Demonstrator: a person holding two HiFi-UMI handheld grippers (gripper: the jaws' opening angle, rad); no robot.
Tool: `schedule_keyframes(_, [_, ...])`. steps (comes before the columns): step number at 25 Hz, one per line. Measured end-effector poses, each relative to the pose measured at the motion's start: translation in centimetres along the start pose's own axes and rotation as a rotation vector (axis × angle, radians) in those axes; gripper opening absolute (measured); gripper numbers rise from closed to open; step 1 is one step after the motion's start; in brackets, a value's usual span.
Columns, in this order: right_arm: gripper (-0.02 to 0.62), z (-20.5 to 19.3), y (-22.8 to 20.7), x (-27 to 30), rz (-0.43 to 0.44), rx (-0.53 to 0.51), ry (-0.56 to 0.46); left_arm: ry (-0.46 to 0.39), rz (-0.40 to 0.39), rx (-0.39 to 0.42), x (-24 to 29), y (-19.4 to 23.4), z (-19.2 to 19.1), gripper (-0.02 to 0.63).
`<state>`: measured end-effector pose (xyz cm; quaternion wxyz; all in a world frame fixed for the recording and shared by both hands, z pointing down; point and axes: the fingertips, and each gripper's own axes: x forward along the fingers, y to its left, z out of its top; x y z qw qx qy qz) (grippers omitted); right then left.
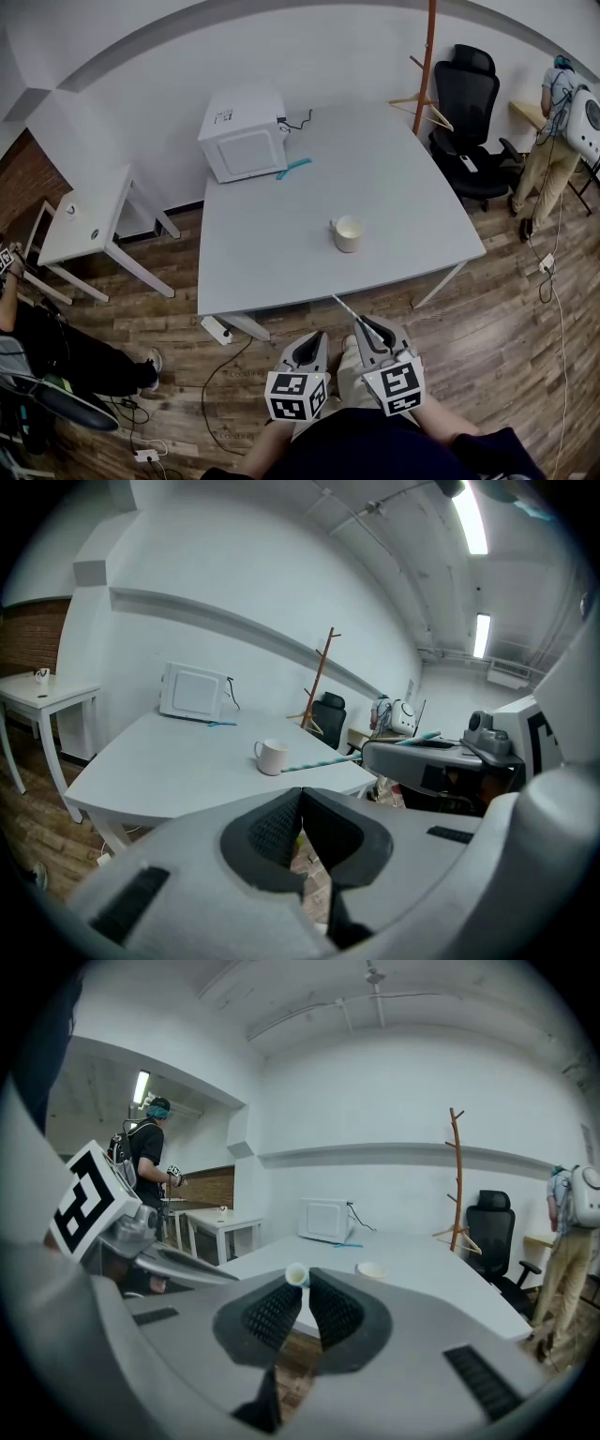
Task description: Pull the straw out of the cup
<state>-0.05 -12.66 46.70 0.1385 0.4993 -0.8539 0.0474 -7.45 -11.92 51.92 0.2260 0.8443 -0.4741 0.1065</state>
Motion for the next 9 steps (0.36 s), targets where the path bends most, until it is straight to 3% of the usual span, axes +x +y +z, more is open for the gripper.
schedule_keyframes(9, [0.043,0.35,-0.75,-0.07,-0.008,-0.002,-0.009,0.002,-0.013,0.008,0.5,-0.55,0.17,0.017])
